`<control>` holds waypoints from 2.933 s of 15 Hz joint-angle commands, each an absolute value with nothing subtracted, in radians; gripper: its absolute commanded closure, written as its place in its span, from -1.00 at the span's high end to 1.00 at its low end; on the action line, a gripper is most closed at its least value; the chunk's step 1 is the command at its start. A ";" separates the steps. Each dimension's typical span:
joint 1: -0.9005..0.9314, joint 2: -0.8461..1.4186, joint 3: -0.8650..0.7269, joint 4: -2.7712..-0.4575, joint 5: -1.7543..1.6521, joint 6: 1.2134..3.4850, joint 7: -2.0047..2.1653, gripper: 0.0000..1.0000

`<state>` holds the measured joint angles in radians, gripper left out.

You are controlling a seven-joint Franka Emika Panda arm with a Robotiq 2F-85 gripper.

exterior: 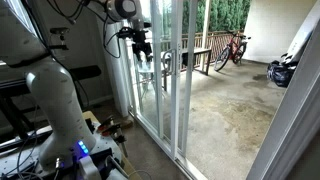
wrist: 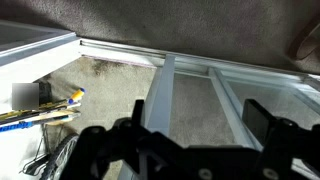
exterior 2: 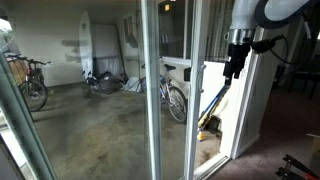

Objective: Push the front glass door fully to the right

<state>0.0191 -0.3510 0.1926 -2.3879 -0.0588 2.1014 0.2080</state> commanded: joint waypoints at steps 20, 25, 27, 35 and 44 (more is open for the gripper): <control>0.030 -0.236 0.169 -2.450 -0.190 2.380 0.231 1.00; 0.024 -0.235 0.179 -2.528 -0.236 2.657 0.259 1.00; 0.010 -0.228 0.186 -2.558 -0.268 2.771 0.283 1.00; -0.252 -0.234 0.318 -2.603 -0.698 3.073 0.649 1.00; -0.465 -0.261 0.501 -2.573 -0.992 3.116 0.938 1.00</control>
